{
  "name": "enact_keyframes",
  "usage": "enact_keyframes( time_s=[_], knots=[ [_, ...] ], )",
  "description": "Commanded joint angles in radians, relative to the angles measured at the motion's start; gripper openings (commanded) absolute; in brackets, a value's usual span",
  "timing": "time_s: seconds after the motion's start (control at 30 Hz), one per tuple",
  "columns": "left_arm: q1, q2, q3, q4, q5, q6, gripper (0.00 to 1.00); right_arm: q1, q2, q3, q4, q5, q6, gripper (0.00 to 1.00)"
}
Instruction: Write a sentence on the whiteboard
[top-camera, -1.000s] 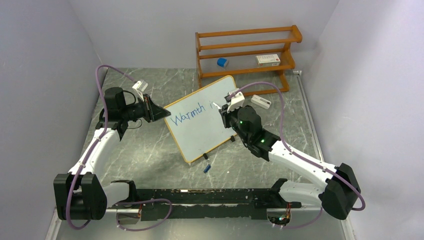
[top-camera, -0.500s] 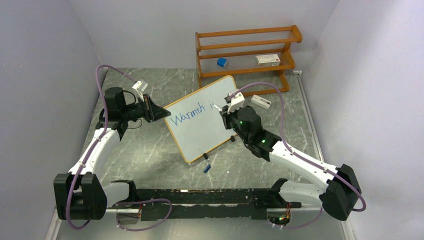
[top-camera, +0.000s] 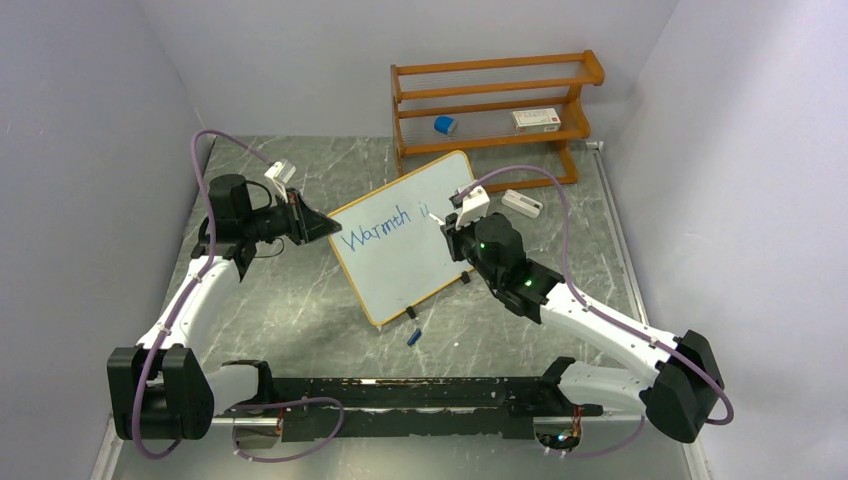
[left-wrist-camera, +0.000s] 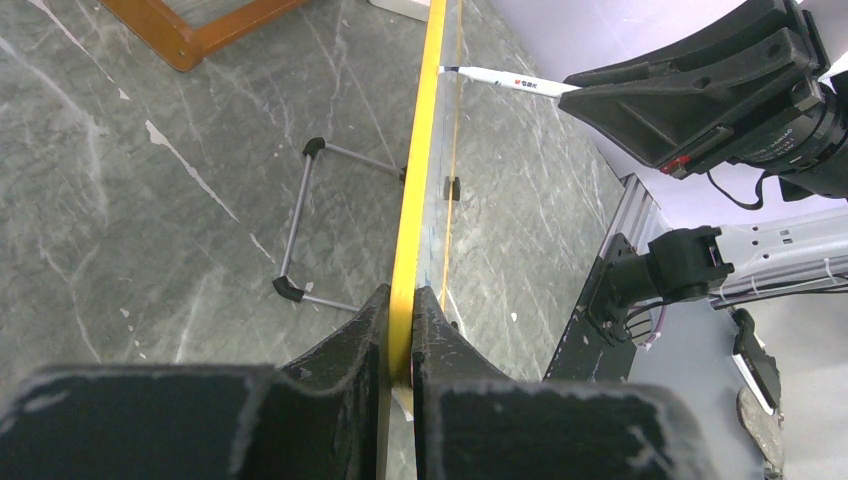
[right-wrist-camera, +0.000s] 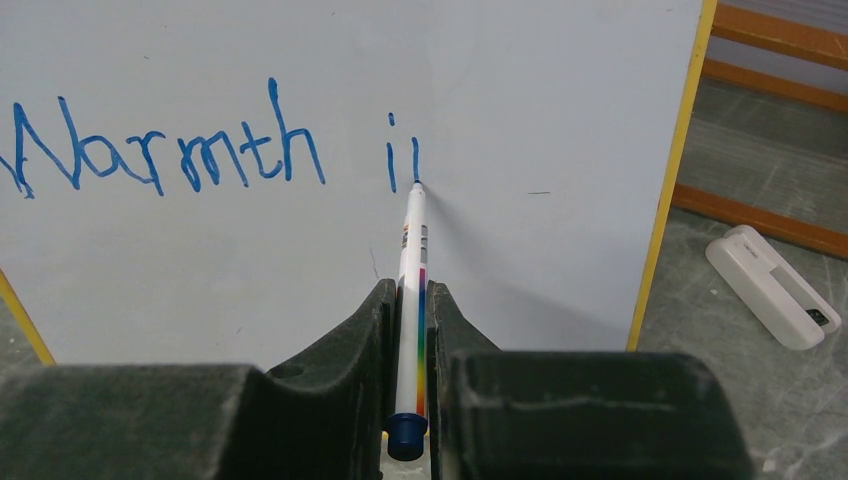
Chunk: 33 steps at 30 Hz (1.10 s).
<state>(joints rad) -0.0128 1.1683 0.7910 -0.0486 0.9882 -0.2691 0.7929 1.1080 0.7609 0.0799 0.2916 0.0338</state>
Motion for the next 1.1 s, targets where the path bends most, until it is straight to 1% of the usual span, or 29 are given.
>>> enact_keyframes(
  time_s=[0.0,0.43,1.07],
  knots=[
    [0.011,0.022,0.002,-0.039,-0.066,0.048,0.05,-0.007,-0.011,-0.005,-0.015,-0.013,0.009,0.0],
    [0.011,0.023,0.003,-0.04,-0.066,0.049,0.05,-0.008,-0.008,-0.014,0.07,-0.005,0.007,0.0],
    [0.011,0.024,0.002,-0.037,-0.06,0.046,0.05,-0.011,0.017,0.0,0.104,0.027,-0.017,0.0]
  ],
)
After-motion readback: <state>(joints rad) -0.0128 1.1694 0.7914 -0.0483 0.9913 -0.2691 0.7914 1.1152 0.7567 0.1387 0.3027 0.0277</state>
